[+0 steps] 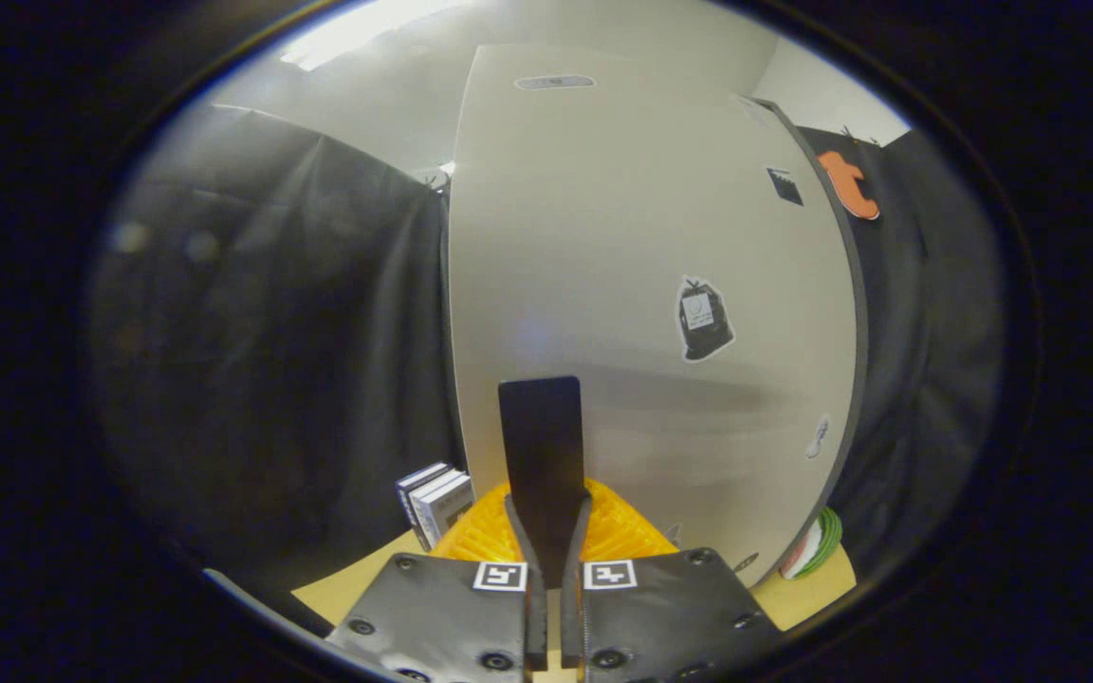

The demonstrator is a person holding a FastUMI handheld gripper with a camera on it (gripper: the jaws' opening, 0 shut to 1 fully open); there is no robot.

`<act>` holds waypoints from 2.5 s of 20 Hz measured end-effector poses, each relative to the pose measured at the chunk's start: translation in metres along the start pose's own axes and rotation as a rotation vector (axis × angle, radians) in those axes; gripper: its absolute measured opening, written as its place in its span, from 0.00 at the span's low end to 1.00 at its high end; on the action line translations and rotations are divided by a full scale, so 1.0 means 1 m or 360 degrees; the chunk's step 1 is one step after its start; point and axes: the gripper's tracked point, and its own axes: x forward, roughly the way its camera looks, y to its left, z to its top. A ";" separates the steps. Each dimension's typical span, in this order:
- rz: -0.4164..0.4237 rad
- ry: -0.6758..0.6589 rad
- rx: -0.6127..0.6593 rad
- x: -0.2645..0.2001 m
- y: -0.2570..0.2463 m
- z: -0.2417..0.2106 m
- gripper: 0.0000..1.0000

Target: Open the shoe cabinet door, grab the shoes and put them into the shoe cabinet, then close the shoe cabinet door.

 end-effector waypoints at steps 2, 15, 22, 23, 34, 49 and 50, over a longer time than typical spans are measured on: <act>0.0047 0.0006 -0.0001 -0.019 -0.009 0.000 0.07; -0.0189 0.0028 -0.0083 -0.108 -0.111 0.008 0.06; -0.0362 0.0007 -0.0002 -0.129 -0.158 0.013 0.05; -0.0385 0.0006 0.0020 -0.133 -0.164 0.012 0.05; -0.0382 0.0005 0.0059 -0.146 -0.208 0.017 0.03; -0.0477 -0.0088 0.0024 -0.201 -0.185 0.031 0.03; -0.0474 -0.0093 0.0026 -0.205 -0.180 0.032 0.03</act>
